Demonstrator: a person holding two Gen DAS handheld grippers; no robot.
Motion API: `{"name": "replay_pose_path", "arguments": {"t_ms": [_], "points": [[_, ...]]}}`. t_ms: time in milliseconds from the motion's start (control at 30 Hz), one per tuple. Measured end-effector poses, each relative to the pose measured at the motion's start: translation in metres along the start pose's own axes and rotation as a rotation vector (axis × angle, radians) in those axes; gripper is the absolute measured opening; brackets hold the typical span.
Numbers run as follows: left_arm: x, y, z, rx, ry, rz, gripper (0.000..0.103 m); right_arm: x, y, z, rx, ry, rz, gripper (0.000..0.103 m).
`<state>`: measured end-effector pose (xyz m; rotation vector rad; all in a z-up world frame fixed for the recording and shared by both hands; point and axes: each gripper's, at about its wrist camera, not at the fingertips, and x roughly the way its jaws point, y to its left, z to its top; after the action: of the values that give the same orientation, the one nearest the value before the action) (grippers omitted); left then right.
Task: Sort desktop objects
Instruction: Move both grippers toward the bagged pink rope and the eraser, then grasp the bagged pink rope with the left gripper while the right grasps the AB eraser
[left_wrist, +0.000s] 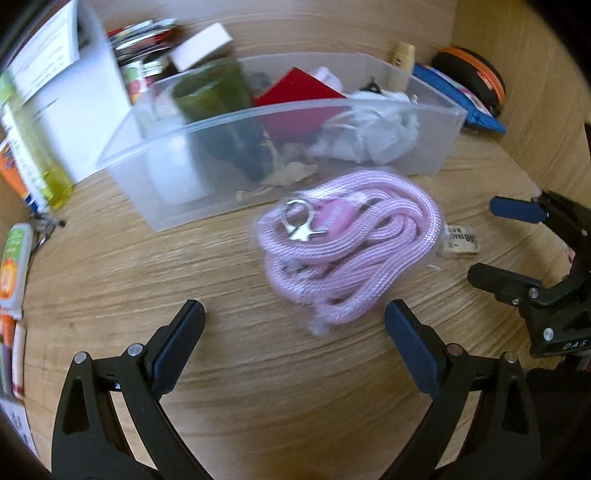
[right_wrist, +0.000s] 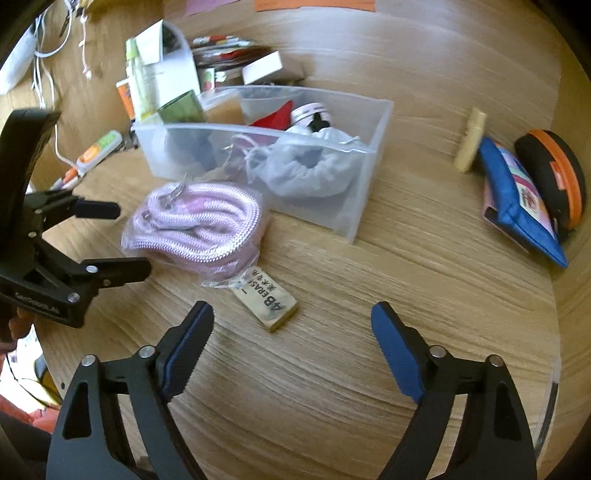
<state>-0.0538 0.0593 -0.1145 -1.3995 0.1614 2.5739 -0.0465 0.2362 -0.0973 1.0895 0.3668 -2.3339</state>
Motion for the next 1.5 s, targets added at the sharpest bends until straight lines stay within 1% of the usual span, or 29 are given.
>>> {"name": "replay_pose_path", "arguments": {"t_ms": [33, 100, 167, 233, 500, 633, 700, 767, 867, 933, 1000, 1033, 1100, 1300, 1400, 1500], "points": [[0.003, -0.002, 0.002, 0.011, 0.005, 0.003, 0.099, 0.002, 0.001, 0.001, -0.013, 0.007, 0.002, 0.076], [0.006, -0.003, 0.007, 0.024, 0.011, -0.015, 0.099, 0.006, 0.002, 0.002, -0.034, 0.021, 0.000, 0.072], [0.010, -0.003, 0.012, 0.030, 0.017, -0.020, 0.099, 0.009, 0.002, 0.003, -0.050, 0.034, -0.005, 0.071], [0.012, -0.003, 0.016, 0.047, 0.023, -0.031, 0.099, 0.012, 0.002, 0.004, -0.061, 0.045, -0.004, 0.067], [0.020, -0.015, 0.029, 0.135, 0.034, -0.085, 0.100, 0.017, 0.000, 0.010, -0.098, 0.049, 0.031, 0.066], [0.025, -0.025, 0.037, 0.161, 0.036, -0.100, 0.100, 0.019, -0.001, 0.013, -0.102, 0.055, 0.080, 0.058], [0.026, -0.029, 0.039, 0.166, 0.035, -0.109, 0.100, 0.021, -0.002, 0.014, -0.106, 0.055, 0.092, 0.057], [0.028, -0.033, 0.042, 0.176, 0.027, -0.116, 0.100, 0.021, -0.001, 0.015, -0.110, 0.053, 0.100, 0.053], [0.029, -0.038, 0.044, 0.186, 0.014, -0.121, 0.100, 0.020, 0.003, 0.015, -0.126, 0.048, 0.114, 0.037], [0.029, -0.041, 0.044, 0.193, 0.002, -0.127, 0.097, 0.017, 0.004, 0.012, -0.134, 0.046, 0.120, 0.022], [0.026, -0.044, 0.043, 0.204, -0.009, -0.131, 0.089, 0.016, 0.002, 0.011, -0.123, 0.045, 0.121, 0.022], [0.025, -0.046, 0.042, 0.205, -0.016, -0.134, 0.087, 0.017, 0.001, 0.011, -0.117, 0.044, 0.121, 0.022], [0.022, -0.047, 0.039, 0.209, -0.028, -0.135, 0.079, 0.016, -0.001, 0.010, -0.102, 0.041, 0.115, 0.022], [0.015, -0.050, 0.035, 0.185, -0.046, -0.130, 0.065, 0.013, -0.010, 0.007, -0.032, 0.041, 0.115, 0.021], [0.008, -0.046, 0.030, 0.157, -0.047, -0.142, 0.061, 0.011, -0.015, 0.006, 0.002, 0.037, 0.122, 0.021], [0.003, -0.041, 0.026, 0.117, -0.053, -0.143, 0.060, 0.005, -0.018, 0.007, 0.021, 0.019, 0.121, 0.021]]}}
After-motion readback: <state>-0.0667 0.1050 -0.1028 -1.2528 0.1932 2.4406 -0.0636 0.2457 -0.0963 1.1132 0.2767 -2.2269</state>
